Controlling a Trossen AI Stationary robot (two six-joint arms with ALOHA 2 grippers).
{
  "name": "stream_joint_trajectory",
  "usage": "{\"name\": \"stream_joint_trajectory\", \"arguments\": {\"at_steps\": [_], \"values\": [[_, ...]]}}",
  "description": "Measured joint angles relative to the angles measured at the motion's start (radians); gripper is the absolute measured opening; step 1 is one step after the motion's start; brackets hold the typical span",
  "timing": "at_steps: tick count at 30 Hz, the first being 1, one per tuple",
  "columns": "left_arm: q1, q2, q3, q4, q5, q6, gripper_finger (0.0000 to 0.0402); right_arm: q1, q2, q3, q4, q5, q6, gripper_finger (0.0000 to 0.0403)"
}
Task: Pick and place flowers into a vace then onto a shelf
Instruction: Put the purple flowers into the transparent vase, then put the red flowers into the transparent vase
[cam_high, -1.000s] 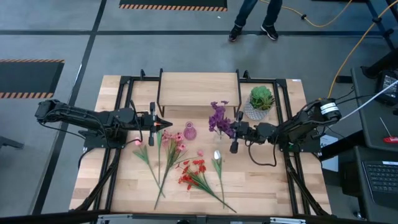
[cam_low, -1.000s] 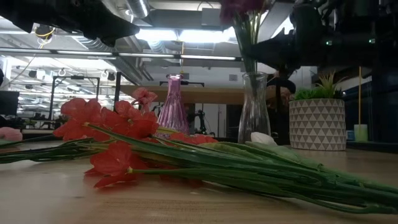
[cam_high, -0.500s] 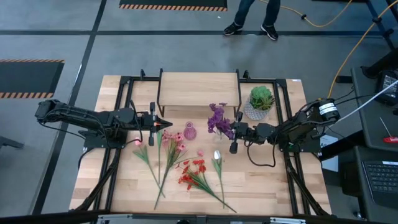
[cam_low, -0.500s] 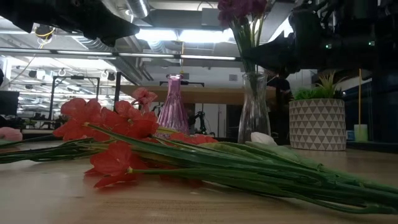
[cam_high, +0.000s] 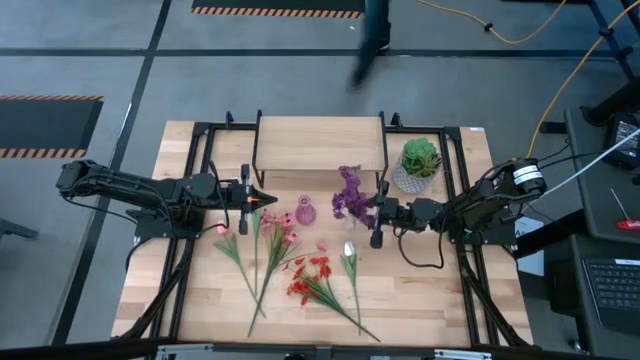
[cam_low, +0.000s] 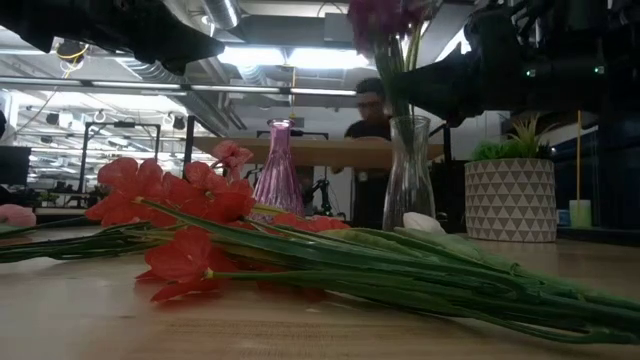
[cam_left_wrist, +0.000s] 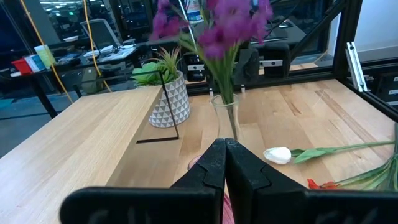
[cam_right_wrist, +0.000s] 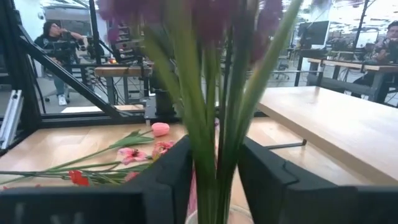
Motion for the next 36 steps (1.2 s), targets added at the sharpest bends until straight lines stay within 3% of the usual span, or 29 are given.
{"name": "stream_joint_trajectory", "arguments": {"at_steps": [4, 10, 18, 24, 36], "values": [[0.0, 0.0, 0.0, 0.0, 0.0, 0.0, 0.0003, 0.0, -0.016, 0.009, -0.043, 0.0, 0.0, 0.0161], [0.0, 0.0, 0.0, -0.007, 0.0, 0.0, 0.0003, 0.0, -0.114, 0.051, -0.268, 0.007, 0.015, 0.0184], [0.0, 0.0, 0.0, -0.008, 0.0, 0.0, 0.0003, 0.0, -0.263, 0.117, -0.595, 0.018, 0.081, 0.0186], [0.0, 0.0, 0.0, -0.022, 0.0, 0.0, 0.0003, 0.0, -0.363, 0.198, -0.941, 0.018, 0.165, 0.0186], [0.0, 0.0, 0.0, -0.028, 0.0, -0.001, 0.0003, 0.001, -0.415, 0.393, -1.414, 0.018, 0.265, 0.0186]]}}
